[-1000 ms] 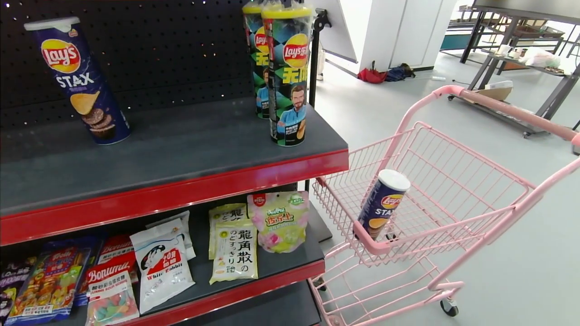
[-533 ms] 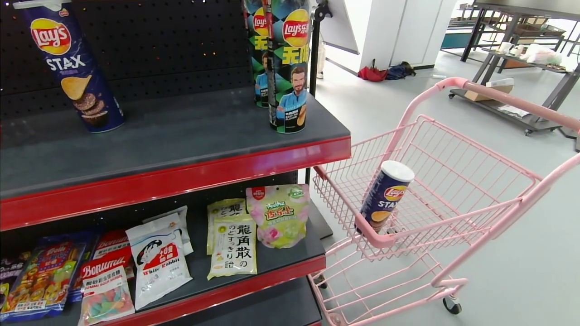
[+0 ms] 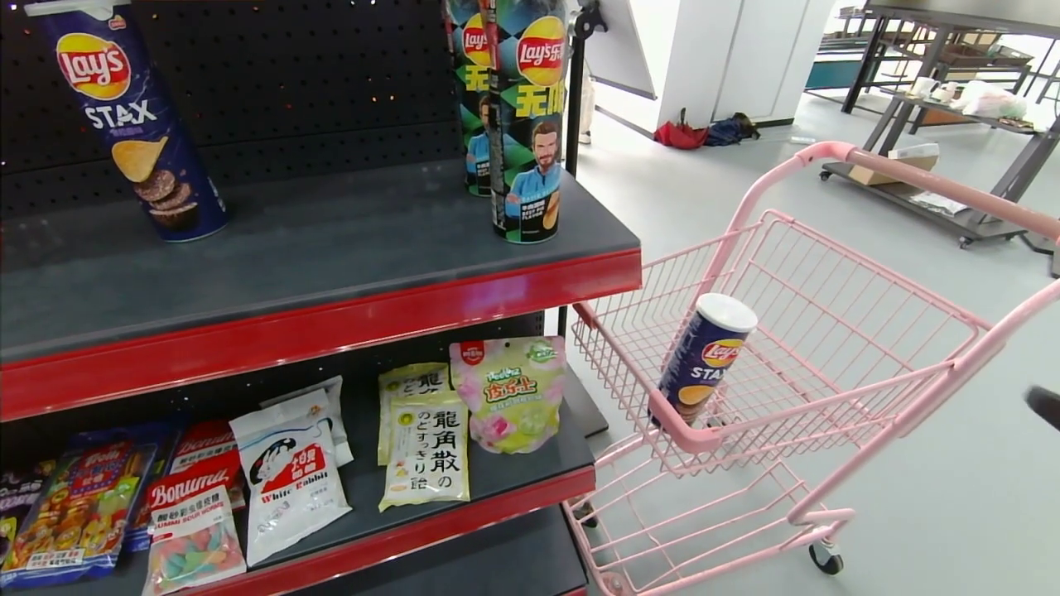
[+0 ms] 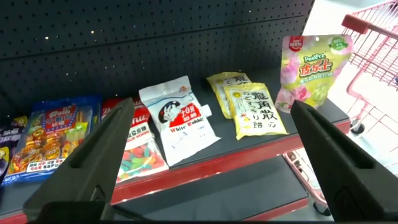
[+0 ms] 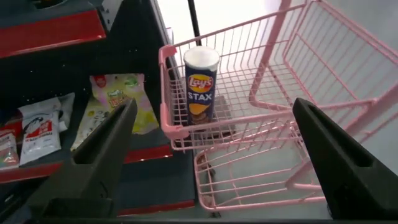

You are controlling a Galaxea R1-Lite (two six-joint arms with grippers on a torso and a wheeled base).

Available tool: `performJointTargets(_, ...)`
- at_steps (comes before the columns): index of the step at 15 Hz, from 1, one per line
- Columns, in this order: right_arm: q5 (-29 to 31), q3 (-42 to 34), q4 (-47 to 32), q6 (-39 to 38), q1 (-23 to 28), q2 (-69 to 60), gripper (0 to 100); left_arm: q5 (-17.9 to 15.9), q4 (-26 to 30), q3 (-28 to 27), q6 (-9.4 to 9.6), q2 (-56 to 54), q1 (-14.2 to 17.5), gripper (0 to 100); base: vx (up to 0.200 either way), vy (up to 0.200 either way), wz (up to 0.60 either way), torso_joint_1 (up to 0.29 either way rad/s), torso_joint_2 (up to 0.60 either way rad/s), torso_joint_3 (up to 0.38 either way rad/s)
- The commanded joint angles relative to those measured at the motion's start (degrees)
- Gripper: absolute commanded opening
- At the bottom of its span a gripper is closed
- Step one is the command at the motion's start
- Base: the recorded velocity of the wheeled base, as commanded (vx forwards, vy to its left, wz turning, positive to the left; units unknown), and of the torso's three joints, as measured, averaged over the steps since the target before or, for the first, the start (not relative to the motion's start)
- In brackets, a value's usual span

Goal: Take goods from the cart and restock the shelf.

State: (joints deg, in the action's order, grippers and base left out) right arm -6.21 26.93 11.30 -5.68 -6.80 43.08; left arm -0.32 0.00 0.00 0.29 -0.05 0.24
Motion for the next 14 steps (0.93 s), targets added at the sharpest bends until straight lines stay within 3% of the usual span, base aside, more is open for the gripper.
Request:
performJointTargets(1, -4.43, -2.14, 27.2, -0.56, -3.31, 36.99, 100, -0.03, -0.09, 0.0, 0.15, 0.05, 0.02, 100, 0.0, 0.0, 0.0, 0.0, 0.0, 0.0)
performJointTargets(3, -8.21, -5.04, 35.63, -0.3, -3.48, 43.84, 100, -0.03, -0.09, 0.0, 0.15, 0.05, 0.02, 100, 0.0, 0.0, 0.0, 0.0, 0.0, 0.0)
performJointTargets(6, -11.9, -4.34, 36.6, 0.23, -2.69, 49.29, 100, -0.3, -0.18, 0.0, 1.38, 0.05, 0.02, 100, 0.0, 0.0, 0.0, 0.0, 0.0, 0.0)
performJointTargets(14, -14.45, 3.48, 42.75, 0.67, -1.46, 63.79, 100, -0.03, -0.18, 0.0, 1.29, 0.05, 0.02, 100, 0.0, 0.0, 0.0, 0.0, 0.0, 0.0)
